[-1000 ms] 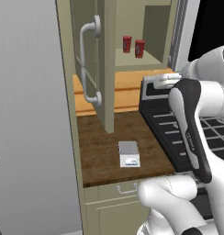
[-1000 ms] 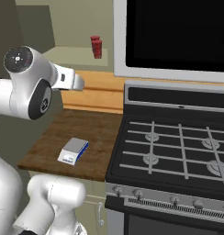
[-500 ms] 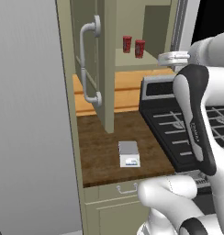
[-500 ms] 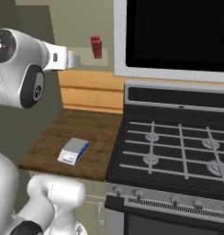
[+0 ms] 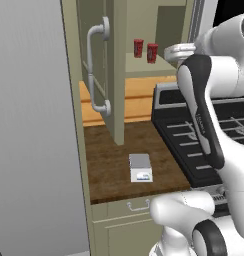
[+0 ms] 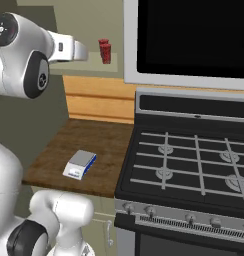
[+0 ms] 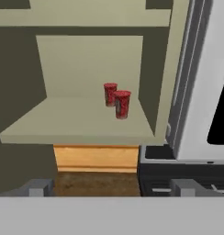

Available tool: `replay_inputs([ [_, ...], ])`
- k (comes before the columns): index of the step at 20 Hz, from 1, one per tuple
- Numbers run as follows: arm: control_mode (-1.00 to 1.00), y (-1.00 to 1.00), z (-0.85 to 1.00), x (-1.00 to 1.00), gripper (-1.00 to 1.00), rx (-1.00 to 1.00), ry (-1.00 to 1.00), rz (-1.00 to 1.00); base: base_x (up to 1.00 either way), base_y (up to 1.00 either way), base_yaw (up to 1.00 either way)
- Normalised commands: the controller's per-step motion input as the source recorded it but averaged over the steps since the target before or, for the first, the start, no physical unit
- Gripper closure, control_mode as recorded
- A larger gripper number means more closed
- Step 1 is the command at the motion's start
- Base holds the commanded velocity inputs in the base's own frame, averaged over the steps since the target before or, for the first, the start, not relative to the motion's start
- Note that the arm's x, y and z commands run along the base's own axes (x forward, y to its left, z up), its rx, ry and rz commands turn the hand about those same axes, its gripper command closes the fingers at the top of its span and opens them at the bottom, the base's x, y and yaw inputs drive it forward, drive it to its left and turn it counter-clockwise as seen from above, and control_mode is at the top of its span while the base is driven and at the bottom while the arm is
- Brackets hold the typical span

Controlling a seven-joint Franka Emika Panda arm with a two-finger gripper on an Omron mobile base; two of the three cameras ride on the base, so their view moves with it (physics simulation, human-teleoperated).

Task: Pick the yogurt and place it on the digital scale for weighing, and close the cabinet.

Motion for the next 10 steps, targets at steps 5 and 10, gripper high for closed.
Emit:
replay_inputs([
  [5,-1.00,0.14,0.07,0.41,-1.00,-0.07,0.08,-0.03,0.00,0.00,0.00],
  [10,-1.00,0.00,-0.08,0.42,-1.00,-0.01,0.01,0.00,0.00,0.00,0.00],
])
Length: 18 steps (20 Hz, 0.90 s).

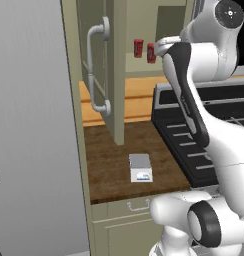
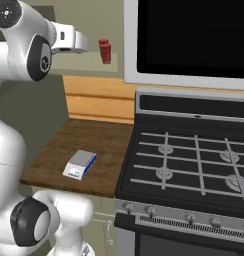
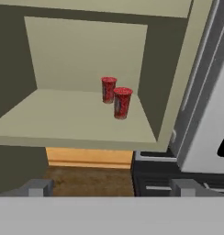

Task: Pick the yogurt and place it on the digital scale for weighing, and close the cabinet.

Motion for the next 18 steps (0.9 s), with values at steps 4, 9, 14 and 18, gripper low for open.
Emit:
replay_inputs([
  [4,-1.00,0.00,-0.26,0.48,-1.00,0.00,0.00,0.00,0.00,0.00,0.00],
  [9,-1.00,0.00,-0.22,0.48,-1.00,0.00,0.00,0.00,0.00,0.00,0.00],
  [14,-1.00,0.00,-0.06,0.42,-1.00,0.00,0.00,-0.01,0.00,0.00,0.00],
  [18,-1.00,0.00,-0.09,0.49,-1.00,0.00,0.00,-0.05,0.00,0.00,0.00],
])
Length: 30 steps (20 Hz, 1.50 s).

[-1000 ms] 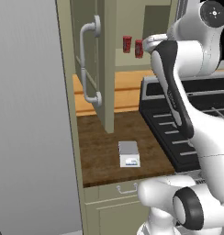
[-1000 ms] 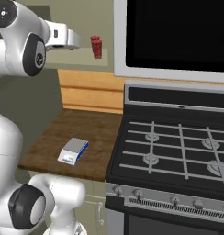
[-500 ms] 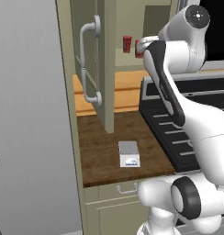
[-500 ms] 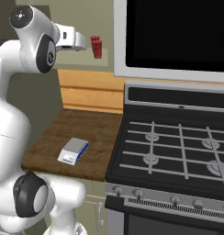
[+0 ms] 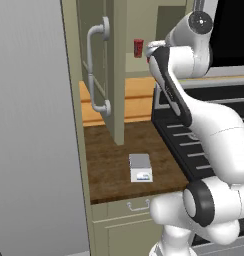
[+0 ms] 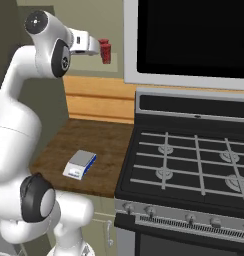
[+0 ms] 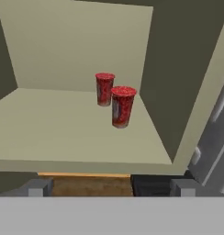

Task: Pick the yogurt and place it on the digital scale for weighing, and close the cabinet.

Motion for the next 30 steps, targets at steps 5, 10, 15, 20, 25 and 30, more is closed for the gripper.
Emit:
replay_inputs([
  [5,-1.00,0.00,-0.01,0.41,-1.00,-0.03,0.00,-0.16,0.00,0.00,0.00],
  [10,-1.00,-0.02,-0.03,0.39,-1.00,-0.01,0.07,-0.08,0.00,0.00,0.00],
  [15,-1.00,-0.02,-0.03,0.48,-1.00,0.00,0.04,-0.03,0.00,0.00,0.00],
  [20,-1.00,-0.10,0.00,0.41,-1.00,0.00,0.01,-0.01,0.00,0.00,0.00],
  [25,-1.00,-0.15,-0.01,0.40,-1.00,0.00,0.00,0.00,0.00,0.00,0.00],
  [30,-1.00,-0.02,-0.06,0.39,-1.00,0.00,0.00,-0.01,0.00,0.00,0.00],
])
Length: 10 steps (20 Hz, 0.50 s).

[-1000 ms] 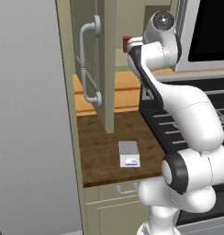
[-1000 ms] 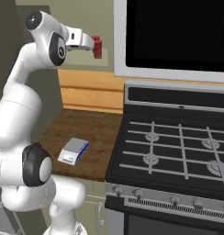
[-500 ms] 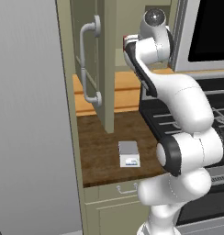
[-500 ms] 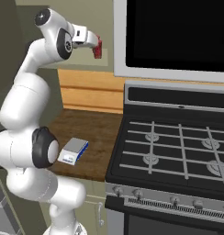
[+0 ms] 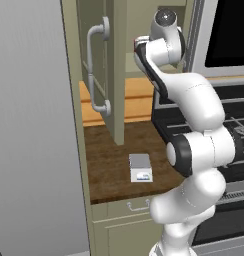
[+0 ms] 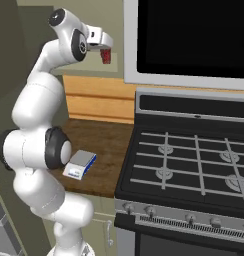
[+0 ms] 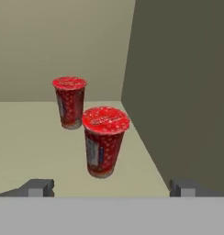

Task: Pick the yogurt and place it on the digital scale for weighing, and close the cabinet.

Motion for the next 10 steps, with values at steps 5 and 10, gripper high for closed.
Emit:
replay_inputs([
  [5,-1.00,0.00,-0.10,0.39,-1.00,-0.01,0.00,-0.01,0.00,0.00,0.00],
  [10,-1.00,0.00,-0.10,0.37,-1.00,0.00,0.00,0.00,0.00,0.00,0.00],
])
